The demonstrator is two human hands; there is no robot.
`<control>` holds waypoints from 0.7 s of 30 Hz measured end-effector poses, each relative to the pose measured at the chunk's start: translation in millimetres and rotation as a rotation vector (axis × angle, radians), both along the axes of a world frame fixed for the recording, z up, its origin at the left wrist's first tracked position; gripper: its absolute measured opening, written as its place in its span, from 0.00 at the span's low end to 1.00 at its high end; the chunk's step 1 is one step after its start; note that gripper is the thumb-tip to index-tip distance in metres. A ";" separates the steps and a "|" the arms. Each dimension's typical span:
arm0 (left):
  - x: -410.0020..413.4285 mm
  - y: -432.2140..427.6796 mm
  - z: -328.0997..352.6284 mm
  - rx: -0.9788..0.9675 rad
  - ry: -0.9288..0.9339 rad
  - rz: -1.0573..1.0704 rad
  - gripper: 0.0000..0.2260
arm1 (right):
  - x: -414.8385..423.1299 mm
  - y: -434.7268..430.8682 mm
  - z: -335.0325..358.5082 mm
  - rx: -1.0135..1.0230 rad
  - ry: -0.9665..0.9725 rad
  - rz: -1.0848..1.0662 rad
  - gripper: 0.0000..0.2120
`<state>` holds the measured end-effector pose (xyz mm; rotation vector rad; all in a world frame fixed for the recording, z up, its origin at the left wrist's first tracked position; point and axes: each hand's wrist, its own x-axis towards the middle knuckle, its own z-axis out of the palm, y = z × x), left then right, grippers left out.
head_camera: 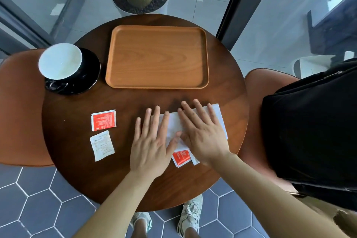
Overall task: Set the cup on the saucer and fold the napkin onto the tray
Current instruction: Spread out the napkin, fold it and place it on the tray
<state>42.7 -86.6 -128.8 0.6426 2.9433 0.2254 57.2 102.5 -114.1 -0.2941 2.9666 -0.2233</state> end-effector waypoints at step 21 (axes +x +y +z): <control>-3.9 3.7 -5.0 -0.053 -0.057 0.032 0.34 | 11.8 45.3 -24.0 0.093 -0.036 -0.134 0.37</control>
